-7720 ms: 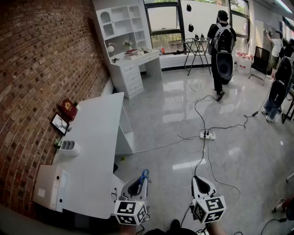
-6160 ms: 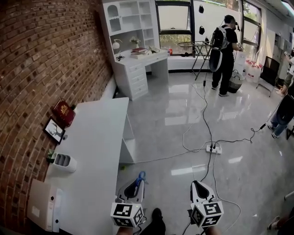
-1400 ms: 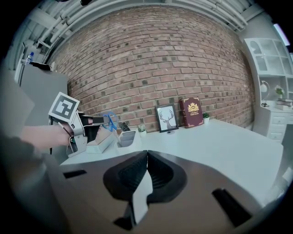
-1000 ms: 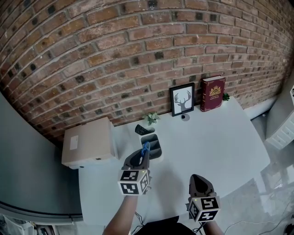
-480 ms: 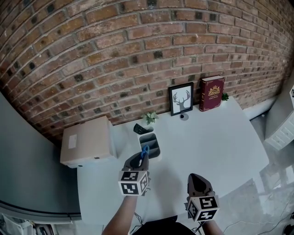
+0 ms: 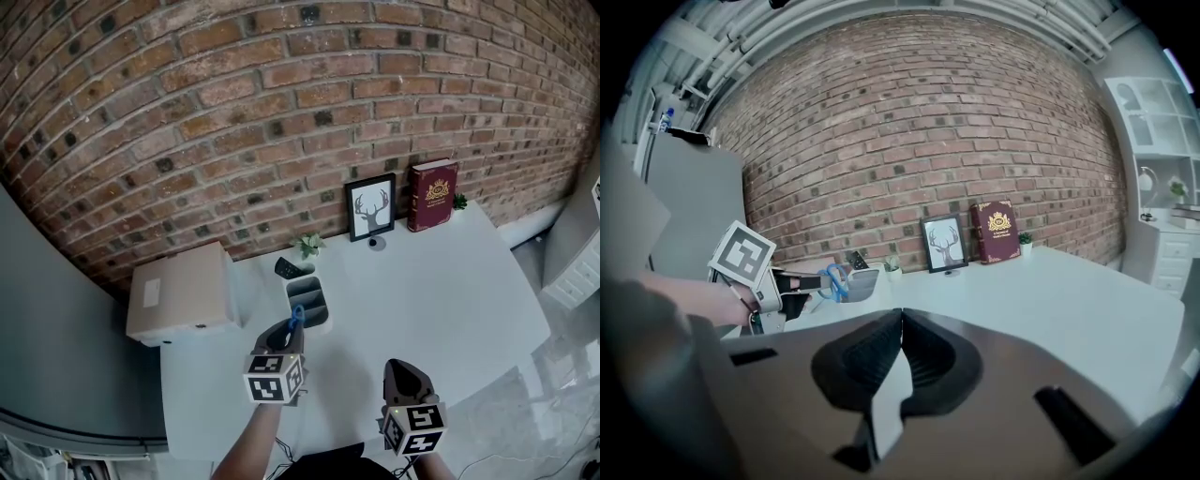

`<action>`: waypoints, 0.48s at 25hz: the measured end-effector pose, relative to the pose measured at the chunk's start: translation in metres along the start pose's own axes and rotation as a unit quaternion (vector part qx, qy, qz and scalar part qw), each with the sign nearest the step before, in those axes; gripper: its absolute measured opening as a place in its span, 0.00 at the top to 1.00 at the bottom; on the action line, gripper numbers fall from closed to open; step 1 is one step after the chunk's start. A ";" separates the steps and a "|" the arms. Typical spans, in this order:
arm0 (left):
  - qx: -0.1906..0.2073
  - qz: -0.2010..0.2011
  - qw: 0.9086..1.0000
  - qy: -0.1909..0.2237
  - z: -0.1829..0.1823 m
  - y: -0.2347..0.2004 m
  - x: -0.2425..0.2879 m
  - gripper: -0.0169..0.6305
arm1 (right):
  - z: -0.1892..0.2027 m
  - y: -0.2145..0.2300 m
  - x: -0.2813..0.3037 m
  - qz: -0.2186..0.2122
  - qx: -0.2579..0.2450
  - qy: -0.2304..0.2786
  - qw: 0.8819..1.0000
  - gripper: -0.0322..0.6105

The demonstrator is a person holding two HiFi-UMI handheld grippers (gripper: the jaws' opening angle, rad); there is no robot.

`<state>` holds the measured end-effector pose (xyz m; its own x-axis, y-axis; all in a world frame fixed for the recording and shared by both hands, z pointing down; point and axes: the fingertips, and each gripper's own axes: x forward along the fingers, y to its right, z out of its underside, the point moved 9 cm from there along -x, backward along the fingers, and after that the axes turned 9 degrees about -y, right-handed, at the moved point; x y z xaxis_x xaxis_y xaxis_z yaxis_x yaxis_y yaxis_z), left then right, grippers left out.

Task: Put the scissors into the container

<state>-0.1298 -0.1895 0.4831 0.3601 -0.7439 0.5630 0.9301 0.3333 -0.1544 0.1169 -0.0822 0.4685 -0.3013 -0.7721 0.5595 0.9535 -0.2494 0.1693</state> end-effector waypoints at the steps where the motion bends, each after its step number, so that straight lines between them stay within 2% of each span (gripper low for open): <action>1: -0.002 0.000 1.000 0.000 0.001 0.000 -0.001 0.91 | 0.000 0.000 -0.001 0.000 0.000 0.000 1.000 0.95; 12: -0.016 0.006 1.000 0.002 0.012 0.006 -0.022 0.87 | 0.005 0.000 -0.010 -0.005 -0.005 0.002 1.000 0.95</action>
<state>-0.1331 -0.1643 0.4797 0.3716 -0.7417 0.5584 0.9275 0.3235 -0.1874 0.1202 -0.0716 0.4670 -0.3112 -0.7721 0.5541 0.9502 -0.2634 0.1667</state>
